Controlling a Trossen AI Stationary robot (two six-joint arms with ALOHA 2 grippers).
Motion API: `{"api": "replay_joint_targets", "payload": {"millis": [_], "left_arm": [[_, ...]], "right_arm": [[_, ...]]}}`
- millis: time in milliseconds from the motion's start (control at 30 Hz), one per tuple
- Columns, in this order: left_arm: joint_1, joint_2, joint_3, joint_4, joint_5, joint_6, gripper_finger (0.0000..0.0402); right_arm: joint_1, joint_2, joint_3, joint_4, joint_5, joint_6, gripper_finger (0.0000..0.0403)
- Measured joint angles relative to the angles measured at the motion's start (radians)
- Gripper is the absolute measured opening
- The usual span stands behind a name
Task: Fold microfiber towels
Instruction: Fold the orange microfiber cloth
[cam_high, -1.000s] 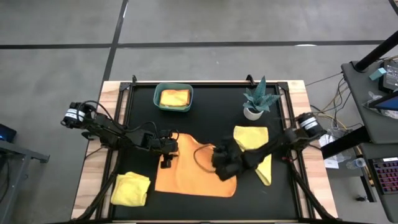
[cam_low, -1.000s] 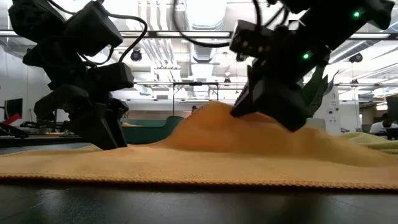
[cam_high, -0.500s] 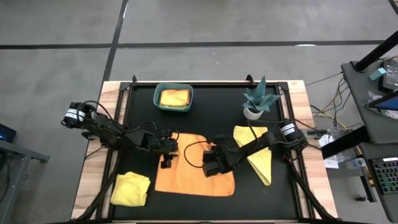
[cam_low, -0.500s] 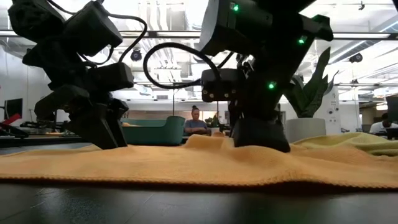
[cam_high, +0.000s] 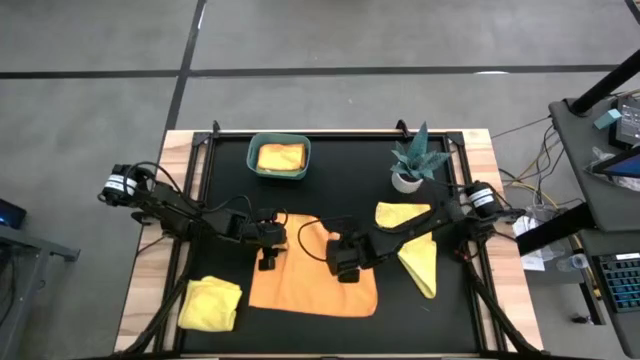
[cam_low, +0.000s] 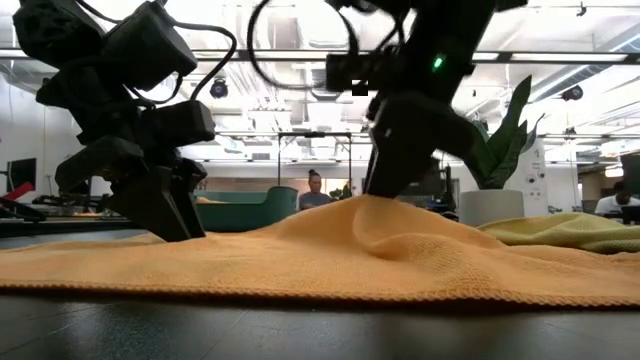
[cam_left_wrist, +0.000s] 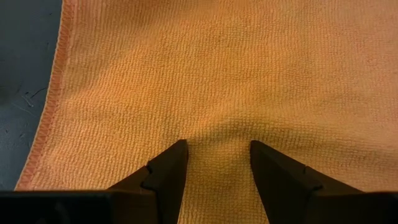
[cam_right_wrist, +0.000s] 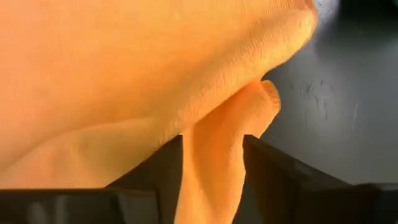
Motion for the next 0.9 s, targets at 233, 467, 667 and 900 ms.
{"api": "replay_joint_targets", "payload": {"millis": [233,467,667,900], "left_arm": [[0.000,0.000,-0.001,-0.001,0.000,0.004,0.0163],[0.000,0.000,0.002,-0.003,0.000,0.007,0.0163],[0.000,0.000,0.003,-0.002,0.000,0.023,0.0163],[0.001,0.000,0.004,-0.002,0.000,0.024,0.0163]], "right_arm": [[-0.037,-0.123,-0.047,-0.008,-0.019,-0.044,0.0204],[-0.160,-0.163,-0.145,0.119,-0.207,-0.227,0.0211],[-0.318,-0.164,-0.230,0.321,-0.514,-0.342,0.0212],[-0.407,-0.165,-0.304,0.426,-0.671,-0.360,0.0203]]}}
